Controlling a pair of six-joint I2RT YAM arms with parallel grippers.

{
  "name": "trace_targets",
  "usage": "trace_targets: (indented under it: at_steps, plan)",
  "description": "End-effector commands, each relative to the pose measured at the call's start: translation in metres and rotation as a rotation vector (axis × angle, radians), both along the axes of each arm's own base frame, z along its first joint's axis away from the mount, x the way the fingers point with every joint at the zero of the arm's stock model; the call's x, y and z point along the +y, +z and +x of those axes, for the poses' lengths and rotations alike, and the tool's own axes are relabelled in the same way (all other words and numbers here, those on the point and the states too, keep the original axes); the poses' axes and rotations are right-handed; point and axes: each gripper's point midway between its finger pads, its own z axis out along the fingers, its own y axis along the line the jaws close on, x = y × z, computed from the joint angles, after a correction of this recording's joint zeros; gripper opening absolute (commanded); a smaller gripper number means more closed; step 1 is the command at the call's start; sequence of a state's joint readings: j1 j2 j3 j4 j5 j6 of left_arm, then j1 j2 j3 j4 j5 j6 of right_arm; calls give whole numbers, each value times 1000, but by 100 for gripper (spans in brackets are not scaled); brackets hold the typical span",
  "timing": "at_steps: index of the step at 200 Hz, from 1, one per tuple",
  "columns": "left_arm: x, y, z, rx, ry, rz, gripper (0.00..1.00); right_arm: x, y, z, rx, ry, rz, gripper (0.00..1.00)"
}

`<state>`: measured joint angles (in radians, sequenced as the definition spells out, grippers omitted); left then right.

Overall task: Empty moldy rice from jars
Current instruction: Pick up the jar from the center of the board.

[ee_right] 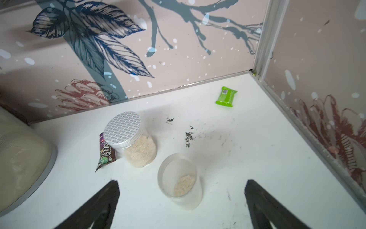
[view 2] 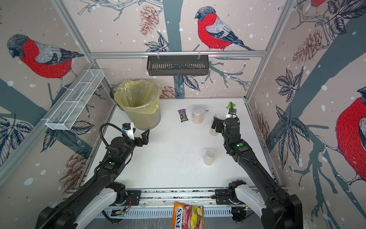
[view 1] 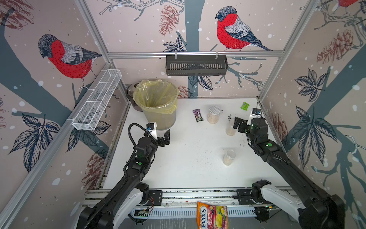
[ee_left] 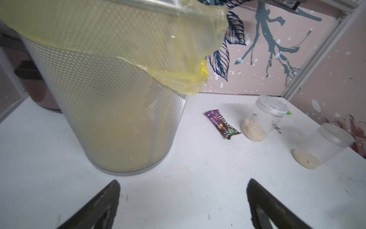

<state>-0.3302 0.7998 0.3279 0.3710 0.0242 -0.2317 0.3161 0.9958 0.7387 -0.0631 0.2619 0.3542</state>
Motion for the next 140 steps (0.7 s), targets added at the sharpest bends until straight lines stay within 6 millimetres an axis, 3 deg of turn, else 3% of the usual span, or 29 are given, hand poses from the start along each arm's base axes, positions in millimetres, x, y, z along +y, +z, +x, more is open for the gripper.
trace_targets:
  at_steps: [1, 41, 71, 101, 140]
  plan:
    - [-21, -15, -17, 85, -66, -17, 98, 5, -14, -13, 93, -18, 24, 100]
    - [-75, -24, -46, 89, -244, 31, 98, 5, -17, -34, 220, -82, 106, 100]
    - [-113, -39, -66, 59, -364, 128, 98, 11, -46, -65, 478, -119, 69, 100]
    - [-132, -53, -71, 41, -406, 150, 98, 27, -74, -87, 579, -93, 83, 100]
    - [-148, -60, -72, 38, -464, 146, 98, 53, -71, -109, 563, -49, 175, 100]
